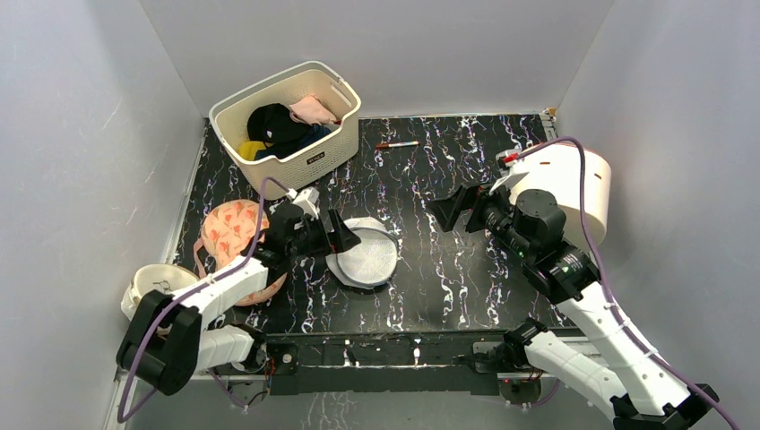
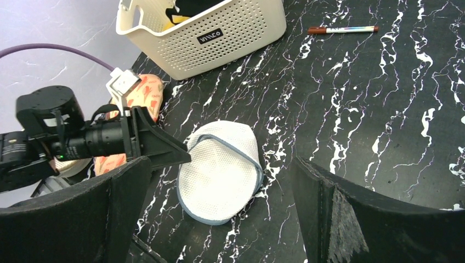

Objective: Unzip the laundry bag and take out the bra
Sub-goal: Close the laundry bag at the center of the board, then reset both arms

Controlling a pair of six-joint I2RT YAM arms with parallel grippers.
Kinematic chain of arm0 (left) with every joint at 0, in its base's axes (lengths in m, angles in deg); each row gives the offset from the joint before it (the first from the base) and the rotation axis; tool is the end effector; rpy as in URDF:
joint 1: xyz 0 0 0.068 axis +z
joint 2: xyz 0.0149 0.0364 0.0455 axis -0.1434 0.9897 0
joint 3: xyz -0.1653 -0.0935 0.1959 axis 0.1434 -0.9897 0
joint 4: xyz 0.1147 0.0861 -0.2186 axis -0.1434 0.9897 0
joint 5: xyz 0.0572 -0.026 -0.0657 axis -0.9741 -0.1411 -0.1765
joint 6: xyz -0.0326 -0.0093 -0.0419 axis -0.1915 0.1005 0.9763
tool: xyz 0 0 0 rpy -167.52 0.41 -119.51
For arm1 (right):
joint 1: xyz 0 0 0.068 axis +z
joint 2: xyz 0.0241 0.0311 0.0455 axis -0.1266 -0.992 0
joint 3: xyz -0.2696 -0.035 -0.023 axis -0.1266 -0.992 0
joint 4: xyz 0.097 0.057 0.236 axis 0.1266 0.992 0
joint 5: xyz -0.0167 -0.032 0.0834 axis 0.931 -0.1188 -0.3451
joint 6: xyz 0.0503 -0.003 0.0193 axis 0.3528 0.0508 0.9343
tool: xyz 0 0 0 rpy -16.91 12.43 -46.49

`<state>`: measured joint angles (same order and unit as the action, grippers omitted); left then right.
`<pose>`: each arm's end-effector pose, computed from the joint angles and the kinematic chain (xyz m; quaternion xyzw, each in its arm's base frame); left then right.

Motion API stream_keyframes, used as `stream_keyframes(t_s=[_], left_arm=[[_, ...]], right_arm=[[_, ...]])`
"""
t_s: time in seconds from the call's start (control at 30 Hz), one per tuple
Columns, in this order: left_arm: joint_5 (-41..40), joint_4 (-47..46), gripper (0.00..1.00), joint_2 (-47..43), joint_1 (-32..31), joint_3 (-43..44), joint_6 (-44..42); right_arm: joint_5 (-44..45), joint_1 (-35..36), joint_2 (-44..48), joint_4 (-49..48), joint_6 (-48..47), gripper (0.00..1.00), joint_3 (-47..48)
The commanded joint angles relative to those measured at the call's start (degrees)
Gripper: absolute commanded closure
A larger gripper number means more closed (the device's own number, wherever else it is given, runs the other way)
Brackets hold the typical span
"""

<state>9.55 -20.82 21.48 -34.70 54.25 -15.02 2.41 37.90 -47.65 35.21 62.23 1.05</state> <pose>0.2174 -0.1199 0.1971 -0.0063 0.8435 -0.3832 0.3762 0.1415 0.0860 0.3671 -0.0623 0.7745 0.3065 0.5498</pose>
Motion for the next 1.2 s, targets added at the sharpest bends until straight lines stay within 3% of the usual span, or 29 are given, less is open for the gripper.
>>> stream_keyframes(t_s=[0.0, 0.17, 0.33, 0.5, 0.63, 0.87, 1.0, 1.17], left_arm=[[-4.7, 11.8, 0.02, -5.8, 0.2, 2.9, -1.9], [-10.5, 21.2, 0.02, -10.9, 0.6, 9.3, -6.3], [-19.0, 28.4, 0.02, -10.4, 1.1, 27.3, -15.9], [-25.4, 28.2, 0.02, -7.0, 1.1, 44.1, -23.6], [-27.5, 26.4, 0.02, -5.1, 1.3, 52.4, -27.6], [-37.5, 26.2, 0.02, -7.2, 1.2, 58.0, -35.8], [-46.7, 24.3, 0.02, -10.2, 1.3, 56.4, -42.6], [-50.1, 23.6, 0.02, -14.6, 1.3, 55.4, -45.6]], right_arm=[[-0.3, -0.2, -0.3, -2.3, -1.5, 0.02, 0.2], [0.0, -0.1, -3.2, -1.5, -3.7, 0.02, 0.6], [4.1, -0.1, -8.2, -0.2, -7.5, 0.02, 4.6], [12.8, -0.1, -14.1, 1.3, -10.7, 0.02, 11.1], [19.2, -0.5, -18.5, 0.7, -13.0, 0.02, 16.1], [23.1, -4.2, -23.1, 2.6, -14.4, 0.02, 29.1], [24.1, -7.2, -23.2, 3.6, -15.0, 0.02, 34.6], [25.7, -8.2, -21.0, 4.0, -17.0, 0.02, 38.7]])
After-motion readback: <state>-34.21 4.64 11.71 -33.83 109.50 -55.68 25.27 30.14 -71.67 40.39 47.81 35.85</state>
